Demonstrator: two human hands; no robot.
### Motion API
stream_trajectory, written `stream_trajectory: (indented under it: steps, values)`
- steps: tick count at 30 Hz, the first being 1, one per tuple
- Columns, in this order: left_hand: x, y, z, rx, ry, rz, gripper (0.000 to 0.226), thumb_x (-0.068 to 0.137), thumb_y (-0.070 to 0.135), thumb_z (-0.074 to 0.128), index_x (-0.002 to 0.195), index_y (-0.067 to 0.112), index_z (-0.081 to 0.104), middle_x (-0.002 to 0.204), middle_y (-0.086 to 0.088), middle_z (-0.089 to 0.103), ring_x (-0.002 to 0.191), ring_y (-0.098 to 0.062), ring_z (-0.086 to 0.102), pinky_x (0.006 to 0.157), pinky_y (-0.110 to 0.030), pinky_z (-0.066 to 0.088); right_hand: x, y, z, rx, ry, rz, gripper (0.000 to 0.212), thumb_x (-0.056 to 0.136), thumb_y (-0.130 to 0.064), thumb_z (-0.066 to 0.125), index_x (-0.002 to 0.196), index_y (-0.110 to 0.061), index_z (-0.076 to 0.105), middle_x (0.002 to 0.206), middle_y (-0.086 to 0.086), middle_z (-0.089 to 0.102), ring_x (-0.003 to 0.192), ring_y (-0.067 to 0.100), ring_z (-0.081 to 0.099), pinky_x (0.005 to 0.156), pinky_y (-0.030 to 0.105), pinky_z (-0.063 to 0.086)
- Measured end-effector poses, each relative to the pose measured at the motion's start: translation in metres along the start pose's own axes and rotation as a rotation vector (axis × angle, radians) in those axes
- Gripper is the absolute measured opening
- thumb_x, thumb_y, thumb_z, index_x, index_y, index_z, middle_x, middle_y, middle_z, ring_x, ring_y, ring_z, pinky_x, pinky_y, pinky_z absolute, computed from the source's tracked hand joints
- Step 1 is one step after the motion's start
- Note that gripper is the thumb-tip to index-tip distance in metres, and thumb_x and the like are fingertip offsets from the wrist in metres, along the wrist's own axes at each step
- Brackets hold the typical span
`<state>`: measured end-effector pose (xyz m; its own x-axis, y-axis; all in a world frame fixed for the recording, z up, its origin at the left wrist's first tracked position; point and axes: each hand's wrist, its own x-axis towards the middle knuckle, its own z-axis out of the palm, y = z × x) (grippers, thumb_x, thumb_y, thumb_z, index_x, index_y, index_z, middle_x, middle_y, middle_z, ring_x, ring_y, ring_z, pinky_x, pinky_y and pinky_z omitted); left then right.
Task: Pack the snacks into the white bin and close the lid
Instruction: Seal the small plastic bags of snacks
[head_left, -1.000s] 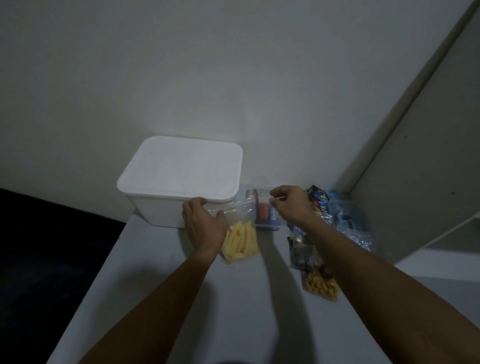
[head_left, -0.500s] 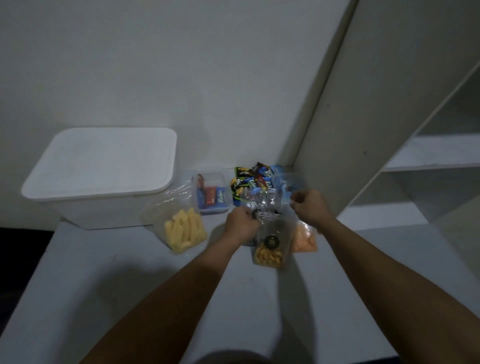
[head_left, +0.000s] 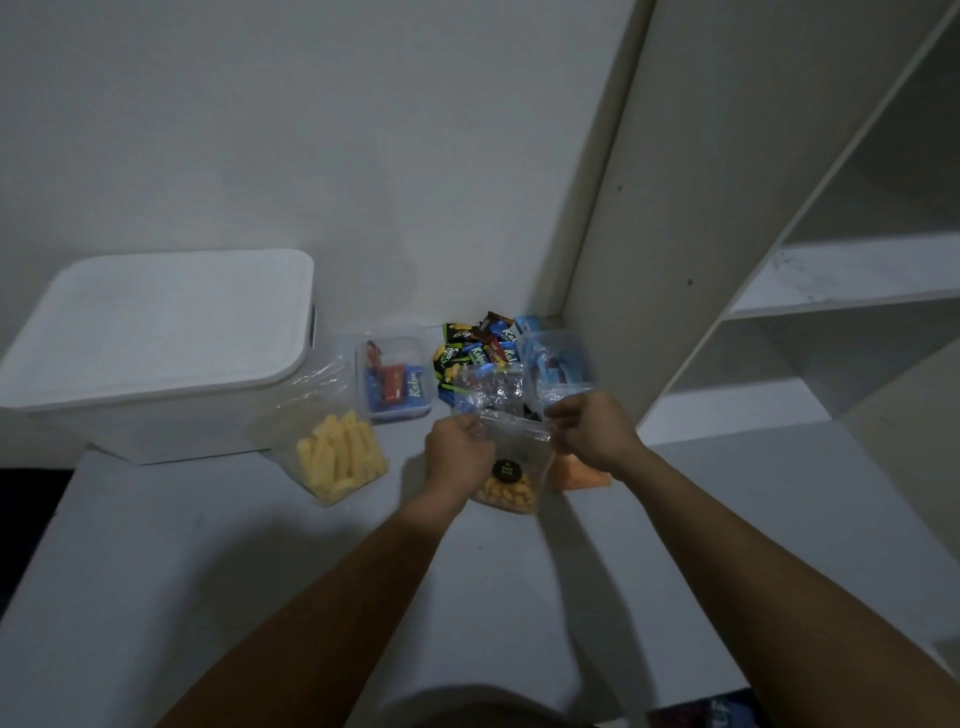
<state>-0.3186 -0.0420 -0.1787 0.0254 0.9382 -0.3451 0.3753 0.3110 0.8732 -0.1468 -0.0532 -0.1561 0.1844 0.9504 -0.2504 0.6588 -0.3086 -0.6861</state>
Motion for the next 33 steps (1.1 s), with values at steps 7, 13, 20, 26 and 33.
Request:
stream_trajectory:
  steps: [7,13,20,26,33]
  values:
    - [-0.009,0.021,-0.034,-0.185,0.131,0.127,0.038,0.086,-0.006,0.059,0.123,0.002,0.060,0.119,-0.009,0.066,0.100,-0.012,0.064,0.088,-0.022,0.050,-0.003,-0.033,0.000,0.067,0.100,-0.220,0.047,0.081,0.018,0.053,0.123,0.000,0.062,0.114,0.014,0.070,0.101,0.023,0.068,0.095,0.041,0.054]
    - [-0.010,0.035,-0.061,-0.311,0.179,0.213,0.029,0.084,-0.008,0.061,0.111,0.001,0.068,0.108,-0.014,0.071,0.090,-0.014,0.067,0.095,-0.046,0.053,-0.013,-0.061,0.006,0.119,0.269,-0.398,0.041,0.084,0.009,0.064,0.124,-0.002,0.062,0.116,0.014,0.069,0.099,0.011,0.065,0.085,0.005,0.047]
    - [-0.014,0.041,-0.091,-0.322,0.252,0.274,0.013,0.078,0.002,0.072,0.088,0.009,0.075,0.083,-0.009,0.074,0.068,-0.011,0.065,0.093,-0.049,0.053,-0.014,-0.088,0.013,0.309,0.353,-0.446,0.035,0.078,0.006,0.073,0.110,-0.005,0.069,0.094,0.006,0.073,0.087,0.013,0.069,0.088,0.027,0.056]
    - [-0.016,0.048,-0.113,-0.277,0.283,0.337,0.021,0.084,0.002,0.068,0.104,0.000,0.072,0.095,-0.005,0.072,0.074,-0.003,0.064,0.069,-0.009,0.052,-0.017,-0.108,0.015,0.483,0.333,-0.464,0.034,0.077,0.006,0.073,0.094,-0.023,0.069,0.087,0.002,0.073,0.086,0.014,0.072,0.083,0.027,0.058]
    - [-0.012,0.056,-0.120,-0.295,0.244,0.392,0.024,0.085,0.001,0.066,0.108,0.001,0.070,0.099,0.001,0.070,0.083,0.004,0.064,0.077,-0.005,0.050,-0.013,-0.124,0.021,0.468,0.273,-0.505,0.031,0.079,0.015,0.067,0.107,0.000,0.067,0.091,0.010,0.071,0.083,0.007,0.071,0.077,0.018,0.057]
